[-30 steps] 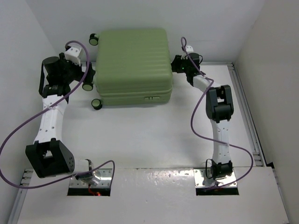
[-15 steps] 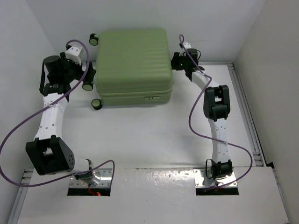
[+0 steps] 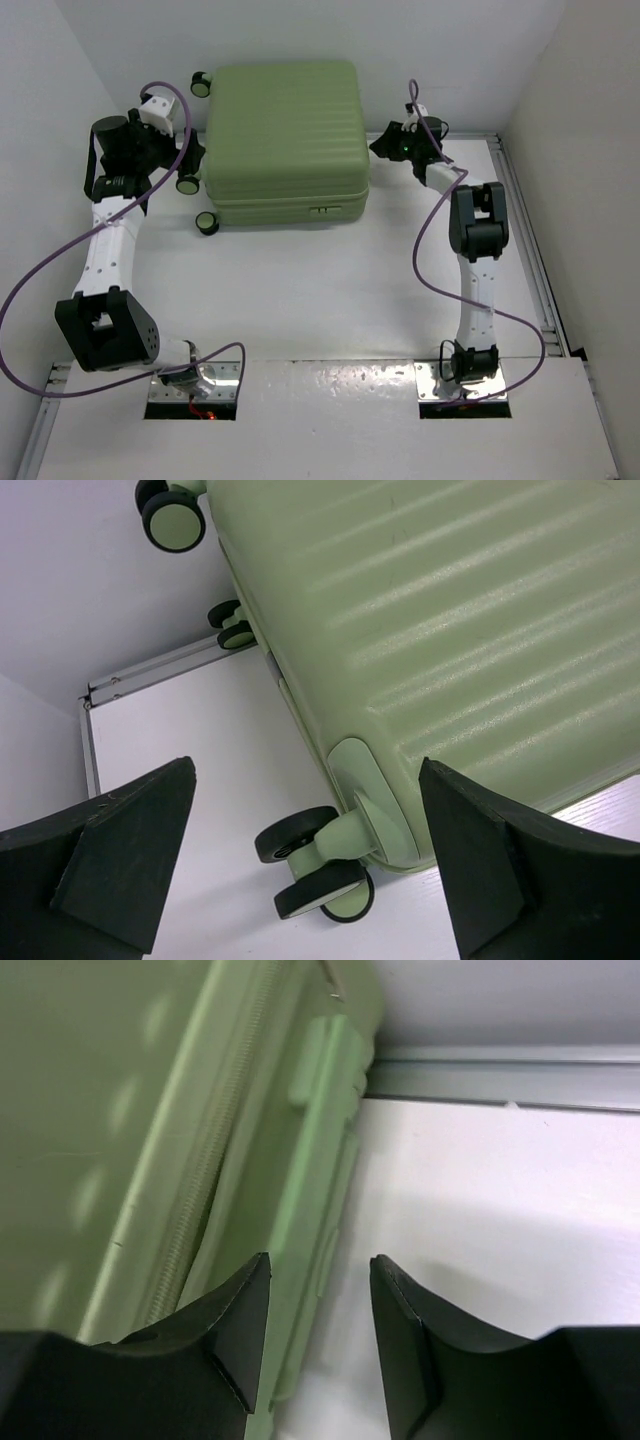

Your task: Pack the luggage

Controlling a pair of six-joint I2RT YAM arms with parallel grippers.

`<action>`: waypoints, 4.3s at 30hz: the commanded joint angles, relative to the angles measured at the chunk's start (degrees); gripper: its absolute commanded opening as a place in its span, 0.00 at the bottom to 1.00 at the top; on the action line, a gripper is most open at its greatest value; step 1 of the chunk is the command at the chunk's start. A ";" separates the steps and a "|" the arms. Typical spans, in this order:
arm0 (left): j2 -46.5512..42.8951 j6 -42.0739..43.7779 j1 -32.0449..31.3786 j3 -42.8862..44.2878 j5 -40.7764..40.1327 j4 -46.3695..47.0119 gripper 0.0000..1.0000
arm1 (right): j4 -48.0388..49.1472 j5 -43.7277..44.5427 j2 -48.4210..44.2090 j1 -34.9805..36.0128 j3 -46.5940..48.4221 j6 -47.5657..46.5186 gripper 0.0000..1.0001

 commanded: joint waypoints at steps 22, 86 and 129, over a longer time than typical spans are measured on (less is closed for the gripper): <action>-0.16 -1.06 0.54 0.79 1.06 3.30 0.99 | -6.84 -3.27 3.43 3.07 8.62 -1.01 0.44; 34.81 -13.89 -59.23 19.42 -54.04 -10.24 0.64 | -26.61 9.56 -57.04 -10.90 -43.85 -6.63 0.32; 6.34 -10.37 -58.00 -9.07 -30.49 -6.46 0.00 | 27.16 21.77 -50.18 22.31 -63.80 -7.77 0.51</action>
